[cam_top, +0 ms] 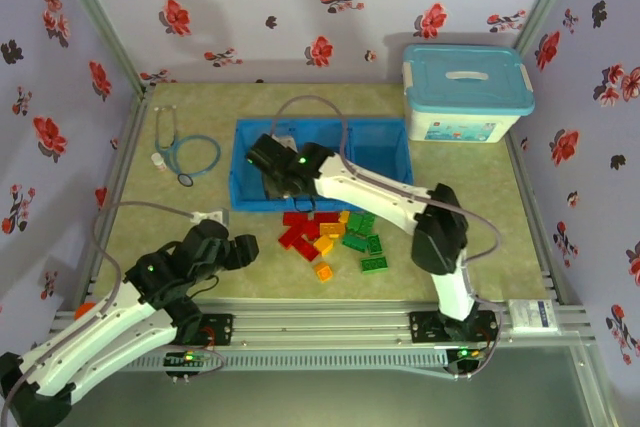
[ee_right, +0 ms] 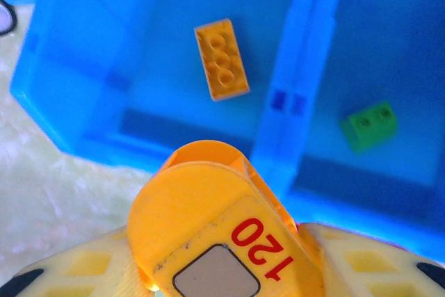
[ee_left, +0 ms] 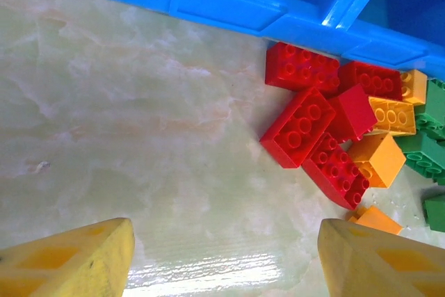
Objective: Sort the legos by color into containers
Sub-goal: Place the lego in the container, then pick up the lego from the middle-left of the table.
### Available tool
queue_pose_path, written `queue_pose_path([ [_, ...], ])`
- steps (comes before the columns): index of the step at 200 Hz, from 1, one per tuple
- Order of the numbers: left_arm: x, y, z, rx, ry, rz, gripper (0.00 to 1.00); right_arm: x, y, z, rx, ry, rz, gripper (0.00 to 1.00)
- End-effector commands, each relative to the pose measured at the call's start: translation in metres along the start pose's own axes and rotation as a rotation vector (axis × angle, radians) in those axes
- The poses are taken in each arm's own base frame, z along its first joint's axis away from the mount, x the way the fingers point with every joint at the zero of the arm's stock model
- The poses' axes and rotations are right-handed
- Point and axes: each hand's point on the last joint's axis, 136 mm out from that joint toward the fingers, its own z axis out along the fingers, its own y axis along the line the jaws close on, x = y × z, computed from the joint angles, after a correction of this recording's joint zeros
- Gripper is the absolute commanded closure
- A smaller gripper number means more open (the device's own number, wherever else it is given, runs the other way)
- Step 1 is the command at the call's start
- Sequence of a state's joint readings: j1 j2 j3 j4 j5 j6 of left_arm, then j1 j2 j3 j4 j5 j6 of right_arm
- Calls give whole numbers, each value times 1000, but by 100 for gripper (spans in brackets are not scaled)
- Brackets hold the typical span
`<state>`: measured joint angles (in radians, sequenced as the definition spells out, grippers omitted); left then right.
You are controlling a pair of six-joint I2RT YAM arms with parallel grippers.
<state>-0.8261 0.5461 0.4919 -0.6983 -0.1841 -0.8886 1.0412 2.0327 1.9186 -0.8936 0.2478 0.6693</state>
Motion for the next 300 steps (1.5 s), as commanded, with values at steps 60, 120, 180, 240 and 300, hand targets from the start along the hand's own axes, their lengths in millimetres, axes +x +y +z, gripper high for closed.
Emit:
queue_pose_path([
  [60, 6, 11, -3, -28, 0, -9, 30, -33, 30, 48, -48, 59, -86, 64],
  [120, 5, 8, -6, -24, 3, 3, 30, -52, 40, 40, -107, 13, -62, 28],
  [180, 5, -16, -3, 6, 34, 57, 30, -84, 24, -57, -106, -162, -58, 23],
  [240, 25, -72, 21, 64, 95, 169, 29, -36, -51, -107, -36, -258, 42, 23],
  [300, 65, -130, 53, 71, 197, 284, 29, 44, -128, -104, 29, -228, 184, 22],
])
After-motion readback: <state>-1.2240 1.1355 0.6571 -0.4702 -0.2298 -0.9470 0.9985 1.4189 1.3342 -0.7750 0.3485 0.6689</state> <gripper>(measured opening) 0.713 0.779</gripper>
